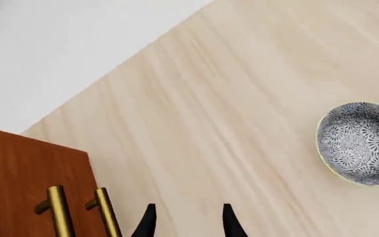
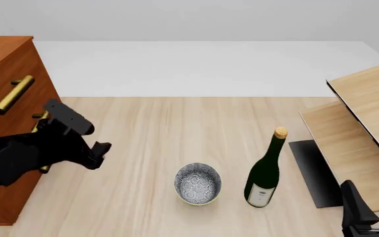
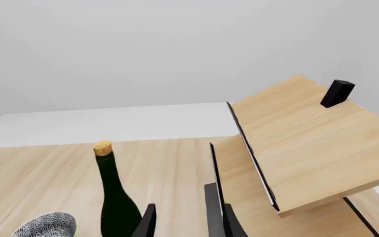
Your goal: Close the bottom drawer of the cabinet and open the top drawer.
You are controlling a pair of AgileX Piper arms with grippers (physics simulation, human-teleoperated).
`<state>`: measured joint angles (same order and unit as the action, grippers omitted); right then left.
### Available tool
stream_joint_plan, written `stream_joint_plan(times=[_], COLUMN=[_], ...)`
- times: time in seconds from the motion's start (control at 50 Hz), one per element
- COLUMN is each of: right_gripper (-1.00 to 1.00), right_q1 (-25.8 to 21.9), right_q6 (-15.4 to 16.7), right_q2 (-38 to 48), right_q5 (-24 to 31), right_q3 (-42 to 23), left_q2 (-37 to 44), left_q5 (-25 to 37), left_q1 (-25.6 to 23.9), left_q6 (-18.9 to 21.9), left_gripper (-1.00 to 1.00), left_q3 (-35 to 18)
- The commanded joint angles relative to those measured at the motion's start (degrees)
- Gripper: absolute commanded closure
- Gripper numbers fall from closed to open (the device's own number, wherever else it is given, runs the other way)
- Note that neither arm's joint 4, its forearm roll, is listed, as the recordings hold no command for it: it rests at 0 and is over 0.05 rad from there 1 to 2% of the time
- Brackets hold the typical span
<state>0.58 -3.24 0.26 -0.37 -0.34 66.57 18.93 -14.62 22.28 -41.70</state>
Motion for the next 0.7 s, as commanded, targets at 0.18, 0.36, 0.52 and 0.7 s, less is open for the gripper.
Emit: stream_joint_plan(times=[0.18, 0.36, 0.52, 0.7], right_gripper=[-1.0, -1.0, -1.0, -1.0], right_q1=[-0.01, -0.03, -0.06, -0.09], right_q6=[0.0, 0.07, 0.08, 0.0], right_q2=[0.76, 0.36, -0.03, 0.18], right_q5=[-0.73, -0.32, 0.06, -0.12], right_q3=[0.01, 0.02, 0.02, 0.05], left_q2=[-11.3, -11.29, -11.51, -12.33], left_q5=[-18.86, -20.42, -23.51, -34.68], left_q1=[-2.21, -5.36, -6.78, -3.27], left_q6=[26.59, 30.92, 36.64, 48.72], left_gripper=[-1.0, -1.0, -1.0, -1.0], left_q3=[9.25, 7.85, 7.67, 12.37])
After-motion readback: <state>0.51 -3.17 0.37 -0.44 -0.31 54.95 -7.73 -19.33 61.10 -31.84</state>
